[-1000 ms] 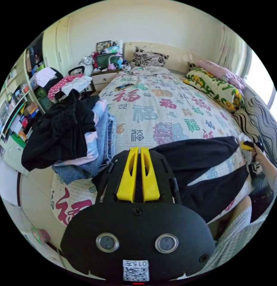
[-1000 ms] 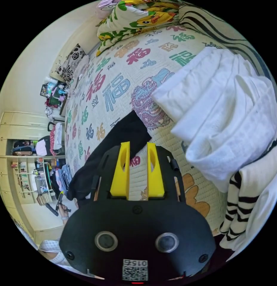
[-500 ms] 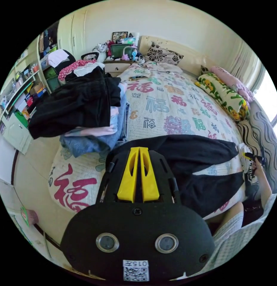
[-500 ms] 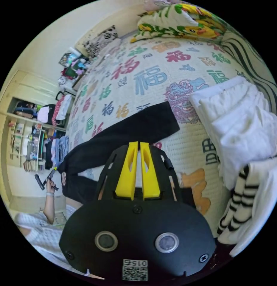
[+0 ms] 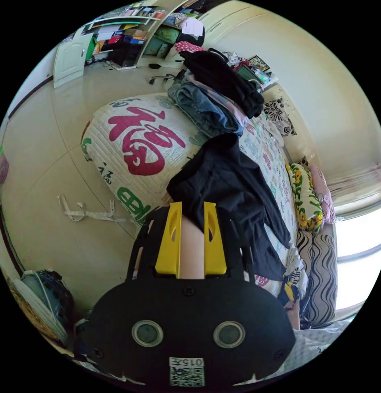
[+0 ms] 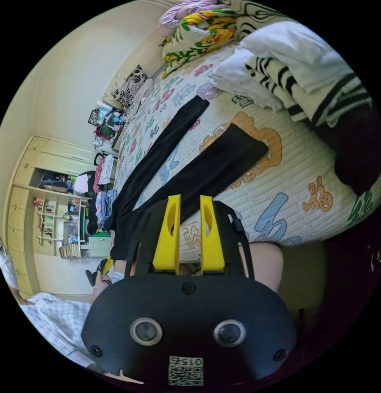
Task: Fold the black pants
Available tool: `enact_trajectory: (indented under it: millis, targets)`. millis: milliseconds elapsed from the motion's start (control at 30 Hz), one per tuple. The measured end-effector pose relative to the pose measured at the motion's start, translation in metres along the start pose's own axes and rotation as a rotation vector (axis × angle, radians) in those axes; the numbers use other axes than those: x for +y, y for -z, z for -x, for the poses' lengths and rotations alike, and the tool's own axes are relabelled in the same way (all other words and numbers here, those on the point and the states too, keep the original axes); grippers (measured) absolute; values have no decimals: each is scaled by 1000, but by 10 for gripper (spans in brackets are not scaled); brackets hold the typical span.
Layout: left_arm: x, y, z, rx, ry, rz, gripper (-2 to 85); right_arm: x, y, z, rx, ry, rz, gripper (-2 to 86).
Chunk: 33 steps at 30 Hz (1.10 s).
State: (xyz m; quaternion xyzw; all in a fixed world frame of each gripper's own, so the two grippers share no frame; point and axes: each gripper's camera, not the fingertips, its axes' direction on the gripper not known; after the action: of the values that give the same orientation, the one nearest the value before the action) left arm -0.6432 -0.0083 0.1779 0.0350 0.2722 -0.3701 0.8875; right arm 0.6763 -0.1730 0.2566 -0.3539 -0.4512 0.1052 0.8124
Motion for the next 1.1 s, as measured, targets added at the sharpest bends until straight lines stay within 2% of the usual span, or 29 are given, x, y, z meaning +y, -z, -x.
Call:
enact_trajectory:
  millis: [233, 467, 567, 633, 867, 1100]
  targets:
    - [-19, 9, 15, 106, -29, -4, 1, -12, 5, -41, 9, -123, 39, 101]
    - [-23, 35, 20, 164, -45, -53, -8, -31, 8, -66, -24, -204, -9, 93]
    - [-26, 45, 20, 159, -60, -61, -8, -42, -2, -88, -9, -324, -15, 75]
    - [-30, 50, 19, 160, -75, -62, -8, -46, -4, -98, -104, -351, -70, 32]
    - [-38, 63, 25, 235, -75, -81, -9, -68, 23, -70, -86, -196, -35, -2]
    - [-77, 80, 4, 351, -116, -135, -8, -148, 42, 0, -62, -26, 22, -4]
